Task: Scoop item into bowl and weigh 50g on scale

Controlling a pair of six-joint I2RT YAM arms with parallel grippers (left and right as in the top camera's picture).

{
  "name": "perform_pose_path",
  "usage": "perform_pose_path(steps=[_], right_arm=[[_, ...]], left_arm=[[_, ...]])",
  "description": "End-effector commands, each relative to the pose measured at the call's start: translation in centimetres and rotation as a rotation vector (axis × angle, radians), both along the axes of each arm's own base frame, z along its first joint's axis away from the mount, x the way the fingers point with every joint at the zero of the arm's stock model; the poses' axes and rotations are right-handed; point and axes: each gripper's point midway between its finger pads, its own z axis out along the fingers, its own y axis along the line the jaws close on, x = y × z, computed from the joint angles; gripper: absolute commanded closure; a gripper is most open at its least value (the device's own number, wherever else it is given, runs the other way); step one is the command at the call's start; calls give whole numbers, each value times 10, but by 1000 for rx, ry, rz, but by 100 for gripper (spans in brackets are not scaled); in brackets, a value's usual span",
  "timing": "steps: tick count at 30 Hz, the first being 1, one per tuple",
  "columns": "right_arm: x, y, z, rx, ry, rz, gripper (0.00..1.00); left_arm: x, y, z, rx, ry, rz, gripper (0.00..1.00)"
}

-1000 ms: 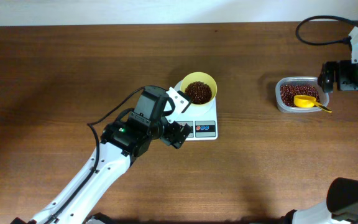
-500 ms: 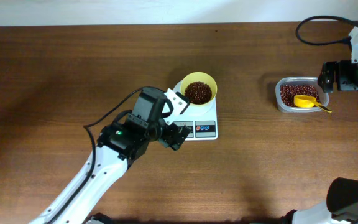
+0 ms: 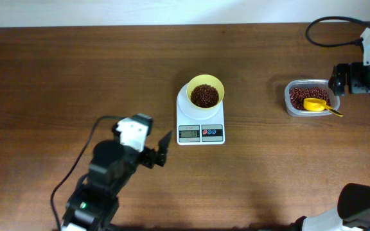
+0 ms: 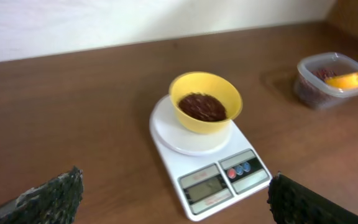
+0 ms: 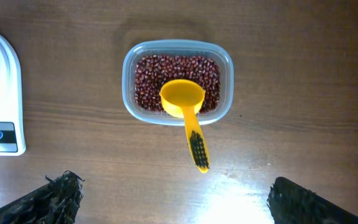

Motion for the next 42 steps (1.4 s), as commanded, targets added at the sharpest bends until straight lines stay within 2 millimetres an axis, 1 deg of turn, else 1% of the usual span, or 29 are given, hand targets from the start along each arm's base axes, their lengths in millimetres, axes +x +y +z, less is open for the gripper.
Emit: perform_pose_path(steps=[1, 2, 4, 6, 8, 10, 11, 14, 17, 18, 20, 21, 22, 25, 28, 42], right_arm=[[-1, 1, 11, -10, -30, -2, 1], [-1, 1, 11, -11, -29, -2, 1], [-1, 1, 11, -11, -30, -2, 1], [-1, 1, 11, -11, -30, -2, 1], [-1, 1, 11, -10, -30, -2, 1], [-1, 1, 11, -11, -30, -2, 1], [-1, 1, 11, -11, -29, -2, 1], [-1, 1, 11, -10, -30, -2, 1], [-1, 1, 11, -10, -30, -2, 1], [-1, 1, 11, -10, -30, -2, 1], [-1, 1, 11, -10, -30, -2, 1], [-1, 1, 11, -10, -30, -2, 1], [-1, 1, 11, -10, -30, -2, 1], [-1, 1, 11, -10, -30, -2, 1], [-1, 1, 11, -10, -30, -2, 1], [-1, 1, 11, -11, -30, -2, 1]], left_arm=[[-11, 28, 14, -113, -98, 74, 1], [-12, 34, 17, -127, -122, 97, 1], [-14, 51, 31, -148, -232, 152, 1], [-17, 62, 38, -161, -317, 185, 1], [-21, 72, 39, -172, -407, 221, 1], [-25, 79, 36, -181, -488, 243, 1], [-27, 82, 38, -186, -530, 253, 1], [-32, 92, 27, -188, -607, 285, 1], [-34, 101, 17, -171, -575, 331, 1], [-32, 107, 9, -150, -547, 367, 1], [-29, 110, -5, -37, -518, 373, 1], [-29, 110, -13, -3, -493, 371, 1], [-28, 111, -27, 21, -437, 372, 1], [-28, 118, -55, 53, -327, 407, 1], [-28, 119, -54, 92, -337, 407, 1], [-28, 119, -55, 91, -336, 406, 1]])
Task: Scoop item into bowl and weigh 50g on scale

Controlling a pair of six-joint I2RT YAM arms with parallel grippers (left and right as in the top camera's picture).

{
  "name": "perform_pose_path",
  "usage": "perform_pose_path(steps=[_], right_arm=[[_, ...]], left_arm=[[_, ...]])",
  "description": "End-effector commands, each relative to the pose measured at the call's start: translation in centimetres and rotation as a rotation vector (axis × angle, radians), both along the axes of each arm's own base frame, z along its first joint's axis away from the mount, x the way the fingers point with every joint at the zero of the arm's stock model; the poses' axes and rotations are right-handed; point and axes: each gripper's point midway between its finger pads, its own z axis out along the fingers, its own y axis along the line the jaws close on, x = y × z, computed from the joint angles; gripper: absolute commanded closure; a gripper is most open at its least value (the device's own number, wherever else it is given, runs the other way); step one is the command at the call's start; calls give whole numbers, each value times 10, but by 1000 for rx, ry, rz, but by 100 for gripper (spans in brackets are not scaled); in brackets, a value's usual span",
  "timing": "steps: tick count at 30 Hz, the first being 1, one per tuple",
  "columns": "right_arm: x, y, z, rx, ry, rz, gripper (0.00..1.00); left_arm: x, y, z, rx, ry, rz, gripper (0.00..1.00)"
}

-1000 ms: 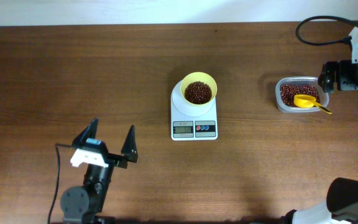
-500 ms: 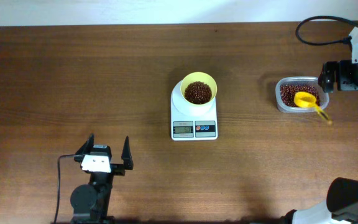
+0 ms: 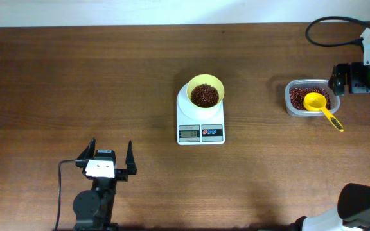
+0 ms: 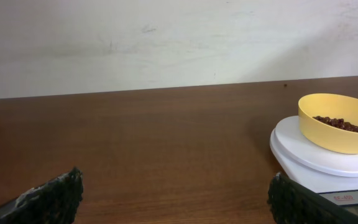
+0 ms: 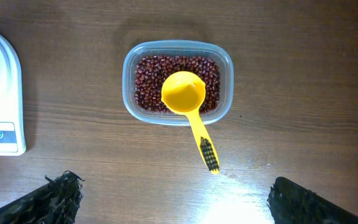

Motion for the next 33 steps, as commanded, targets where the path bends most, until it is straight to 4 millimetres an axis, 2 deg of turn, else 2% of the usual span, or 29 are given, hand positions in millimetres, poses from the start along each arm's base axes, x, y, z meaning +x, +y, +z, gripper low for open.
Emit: perform_pose_path(steps=[1, 26, 29, 33], right_arm=[[-1, 1, 10, -10, -29, -2, 1], [4, 1, 13, -8, -52, 2, 1], [23, 14, 25, 58, -158, 48, 1], [41, 34, 58, 126, -327, 131, 1]], left_arm=[[0, 4, -2, 20, 4, 19, 1], [0, 4, -2, 20, 4, 19, 1], [0, 4, -2, 20, 4, 19, 1], [0, 4, -2, 20, 4, 19, 1]])
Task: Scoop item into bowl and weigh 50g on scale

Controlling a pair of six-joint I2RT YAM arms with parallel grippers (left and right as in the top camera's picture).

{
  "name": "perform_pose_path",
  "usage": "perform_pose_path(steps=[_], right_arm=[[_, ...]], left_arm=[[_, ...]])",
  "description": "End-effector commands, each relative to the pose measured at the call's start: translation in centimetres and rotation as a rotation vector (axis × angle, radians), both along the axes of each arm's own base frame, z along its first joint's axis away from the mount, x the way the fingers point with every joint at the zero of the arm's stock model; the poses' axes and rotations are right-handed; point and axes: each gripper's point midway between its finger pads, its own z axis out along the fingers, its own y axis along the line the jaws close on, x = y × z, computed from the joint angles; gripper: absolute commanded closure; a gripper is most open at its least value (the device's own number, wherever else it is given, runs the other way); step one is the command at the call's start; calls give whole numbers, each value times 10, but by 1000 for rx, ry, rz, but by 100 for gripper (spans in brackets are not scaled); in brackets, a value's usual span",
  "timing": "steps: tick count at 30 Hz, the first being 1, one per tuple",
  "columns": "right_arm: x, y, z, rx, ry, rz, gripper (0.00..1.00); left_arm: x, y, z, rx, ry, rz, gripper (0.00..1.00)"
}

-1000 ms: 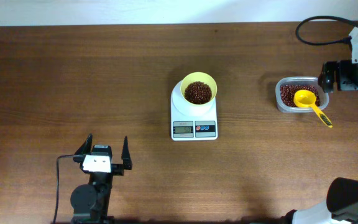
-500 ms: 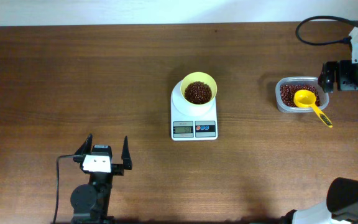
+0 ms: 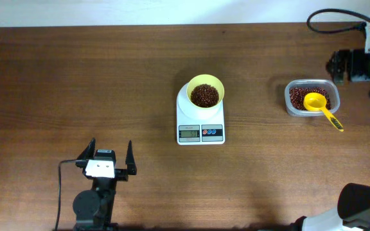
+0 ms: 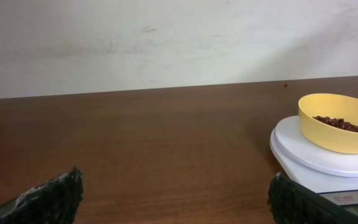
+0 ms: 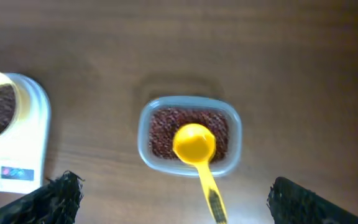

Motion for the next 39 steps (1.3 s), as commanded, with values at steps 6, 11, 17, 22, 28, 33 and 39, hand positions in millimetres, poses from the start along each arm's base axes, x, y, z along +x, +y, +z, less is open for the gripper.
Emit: perform_pose_path(steps=[6, 11, 17, 22, 28, 33, 39], right_arm=[[-8, 42, 84, -14, -296, 114, 1], [-28, 55, 115, -68, -473, 141, 1], [-49, 74, 106, -109, -753, 216, 1], [-72, 89, 65, -138, -941, 268, 1], [-105, 107, 17, -156, -1132, 263, 1], [-126, 106, -25, -114, -1144, 109, 1], [-139, 99, -58, -21, -1144, -23, 1]], left_arm=[[0, 4, -1, 20, 4, 19, 1], [0, 4, -1, 20, 4, 19, 1], [0, 4, -1, 20, 4, 19, 1], [0, 4, -1, 20, 4, 19, 1], [0, 4, -1, 20, 4, 19, 1], [0, 4, -1, 20, 4, 19, 1], [0, 4, -1, 20, 4, 19, 1]])
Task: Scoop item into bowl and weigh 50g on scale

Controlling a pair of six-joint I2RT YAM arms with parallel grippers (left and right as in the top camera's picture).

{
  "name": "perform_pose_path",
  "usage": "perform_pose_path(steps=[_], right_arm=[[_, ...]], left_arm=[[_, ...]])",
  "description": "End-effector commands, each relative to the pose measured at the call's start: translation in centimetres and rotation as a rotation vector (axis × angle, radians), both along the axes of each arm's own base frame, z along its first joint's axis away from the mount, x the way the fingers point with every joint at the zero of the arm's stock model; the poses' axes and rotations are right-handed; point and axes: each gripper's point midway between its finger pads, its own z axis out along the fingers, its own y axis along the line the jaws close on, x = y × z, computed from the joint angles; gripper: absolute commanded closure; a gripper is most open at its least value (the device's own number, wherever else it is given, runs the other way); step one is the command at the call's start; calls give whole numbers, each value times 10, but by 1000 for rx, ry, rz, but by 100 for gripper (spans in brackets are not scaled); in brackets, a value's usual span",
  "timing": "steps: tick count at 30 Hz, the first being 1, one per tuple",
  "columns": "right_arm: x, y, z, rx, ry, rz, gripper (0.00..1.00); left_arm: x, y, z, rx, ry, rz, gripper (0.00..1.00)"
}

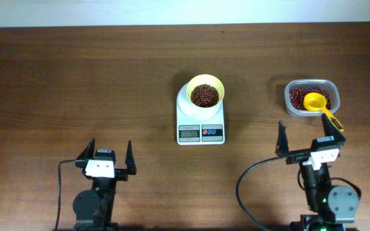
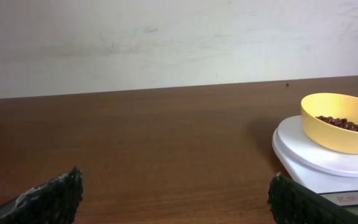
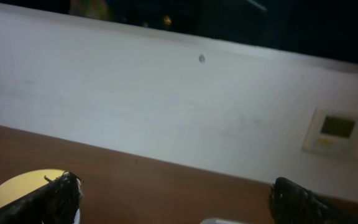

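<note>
A yellow bowl (image 1: 205, 94) of dark red beans sits on the white scale (image 1: 200, 133) at mid table; the bowl (image 2: 340, 122) also shows in the left wrist view. At the right, a clear tub (image 1: 311, 96) of beans holds a yellow scoop (image 1: 319, 106), handle pointing toward the near right. My left gripper (image 1: 110, 154) stands open near the front left, empty. My right gripper (image 1: 305, 135) stands open near the front right, below the tub, empty. In the right wrist view, only the bowl's edge (image 3: 17, 187) and the back wall show.
The wooden table's (image 1: 76, 77) far edge meets a white wall (image 2: 166, 43). A wall panel (image 3: 336, 131) shows in the right wrist view. Both arm bases sit at the front edge.
My right gripper has gone from beyond the tub at the far right to the front right, near the table's edge. The left gripper, bowl, scale and scoop have not moved.
At first my left gripper was angled toward the scale and my right gripper hung over the tub, scoop resting in it. Then the left stood at the front left and the scoop had shifted. The right then sat farther back, and now stands at the front right.
</note>
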Motion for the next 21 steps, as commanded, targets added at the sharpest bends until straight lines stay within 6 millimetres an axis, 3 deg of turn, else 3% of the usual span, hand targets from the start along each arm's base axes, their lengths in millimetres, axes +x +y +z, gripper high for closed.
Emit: perform_pose_path(steps=[1, 4, 13, 17, 21], right_arm=[[-4, -10, -23, 87, 12, -59, 1], [-8, -10, -46, 97, 67, -60, 1], [-16, -8, -81, 104, 201, -63, 1], [-16, -13, -95, 165, 262, -103, 1], [-17, -10, -97, 168, 270, -89, 1]], left_arm=[[0, 3, -1, 16, 3, 12, 1], [0, 3, -1, 16, 3, 12, 1], [0, 3, -1, 16, 3, 12, 1], [0, 3, -1, 16, 3, 12, 1], [0, 3, -1, 16, 3, 12, 1]])
